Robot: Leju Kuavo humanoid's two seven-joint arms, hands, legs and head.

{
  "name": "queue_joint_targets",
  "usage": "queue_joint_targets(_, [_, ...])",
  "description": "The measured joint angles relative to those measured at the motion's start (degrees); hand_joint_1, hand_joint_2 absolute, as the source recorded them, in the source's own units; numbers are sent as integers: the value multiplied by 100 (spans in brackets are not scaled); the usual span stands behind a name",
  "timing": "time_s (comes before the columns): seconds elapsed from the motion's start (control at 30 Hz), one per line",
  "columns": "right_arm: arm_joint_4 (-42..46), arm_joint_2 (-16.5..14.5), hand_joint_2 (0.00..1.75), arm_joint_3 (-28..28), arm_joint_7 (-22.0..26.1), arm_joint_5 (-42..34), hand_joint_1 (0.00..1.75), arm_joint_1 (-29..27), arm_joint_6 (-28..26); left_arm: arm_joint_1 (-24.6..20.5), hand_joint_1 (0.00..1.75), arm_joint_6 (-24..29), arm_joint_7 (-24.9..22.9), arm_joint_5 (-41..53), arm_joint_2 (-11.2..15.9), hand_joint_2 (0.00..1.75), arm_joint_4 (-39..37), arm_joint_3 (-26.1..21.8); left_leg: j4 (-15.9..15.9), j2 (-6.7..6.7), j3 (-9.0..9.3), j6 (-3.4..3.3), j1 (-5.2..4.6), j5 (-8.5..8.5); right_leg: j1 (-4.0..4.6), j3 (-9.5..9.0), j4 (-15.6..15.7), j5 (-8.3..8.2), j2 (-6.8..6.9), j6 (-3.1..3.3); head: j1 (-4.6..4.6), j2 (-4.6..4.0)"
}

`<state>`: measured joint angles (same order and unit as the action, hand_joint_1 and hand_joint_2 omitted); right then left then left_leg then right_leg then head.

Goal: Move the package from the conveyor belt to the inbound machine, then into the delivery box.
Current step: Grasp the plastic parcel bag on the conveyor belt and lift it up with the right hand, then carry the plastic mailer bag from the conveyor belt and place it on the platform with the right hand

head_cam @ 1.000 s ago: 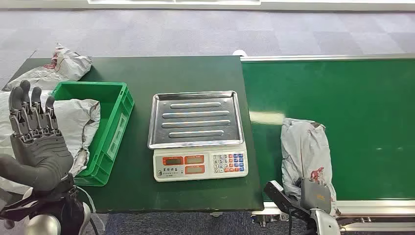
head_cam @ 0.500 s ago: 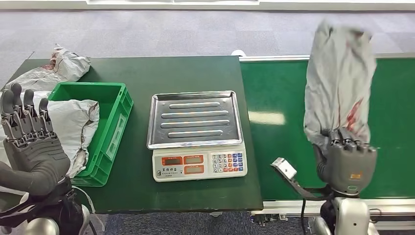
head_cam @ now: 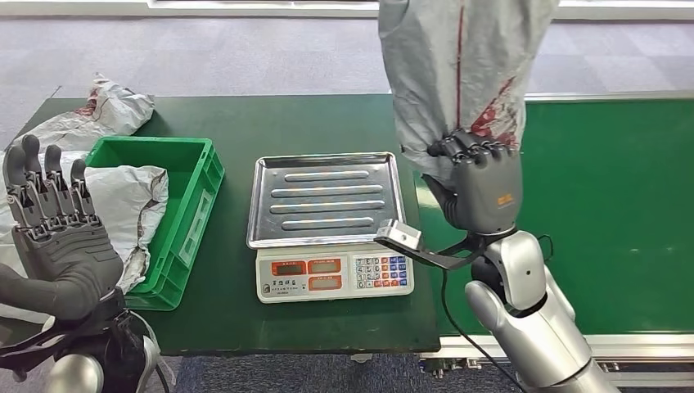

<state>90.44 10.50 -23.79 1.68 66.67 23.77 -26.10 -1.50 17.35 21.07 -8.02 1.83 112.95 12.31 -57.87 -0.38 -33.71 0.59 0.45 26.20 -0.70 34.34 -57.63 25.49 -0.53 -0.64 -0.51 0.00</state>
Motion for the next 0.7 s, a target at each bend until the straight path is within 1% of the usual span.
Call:
queue_joint_targets(0.1, [-191, -52, 175, -239, 20, -130, 175, 119, 51, -18, 0, 0, -11, -1, -8, 0, -13, 0, 0, -3, -5, 0, 2, 1, -1, 3, 0, 1, 2, 1, -1, 0])
queue_joint_targets(0.17, [-305, -100, 175, -343, 39, -399, 175, 194, 232, -47, 0, -3, -26, -4, -10, 0, -22, 1, 0, -2, -8, 0, 3, 1, -2, 5, 0, 1, 2, 1, 0, 0])
queue_joint_targets(0.33, [-846, -448, 175, -583, 192, -1668, 175, 298, 809, -226, 0, -40, -156, -5, -18, 0, -49, 41, 0, -2, -8, 0, 2, 1, -2, 9, 0, 1, 3, 1, -1, 0])
queue_joint_targets(0.43, [-1125, -652, 175, -631, 379, -2651, 175, 223, 1274, -302, 0, -127, -260, -2, -33, 0, -49, 73, 0, -4, -8, 0, 2, 0, 0, 9, 0, 1, 7, 1, 0, 0])
queue_joint_targets(0.5, [-1240, -769, 175, -658, 504, -3080, 175, 117, 1509, -353, 0, -180, -323, 5, -59, 0, -51, 87, 0, -3, -9, 1, 2, 0, 1, 9, 0, 1, 7, 1, 0, 0])
queue_joint_targets(0.57, [-1327, -855, 175, -702, 581, -3232, 175, 15, 1623, -386, 0, -205, -356, 21, -86, 0, -52, 95, 0, -3, -9, 1, 3, 0, 0, 11, 0, 1, 6, 1, -1, 0])
queue_joint_targets(0.7, [-1413, -947, 175, -749, 628, -3274, 175, -102, 1668, -396, 0, -207, -366, 55, -114, 0, -52, 96, 0, -2, -12, 1, 2, 1, -1, 14, 0, 2, 5, 2, 1, 0])
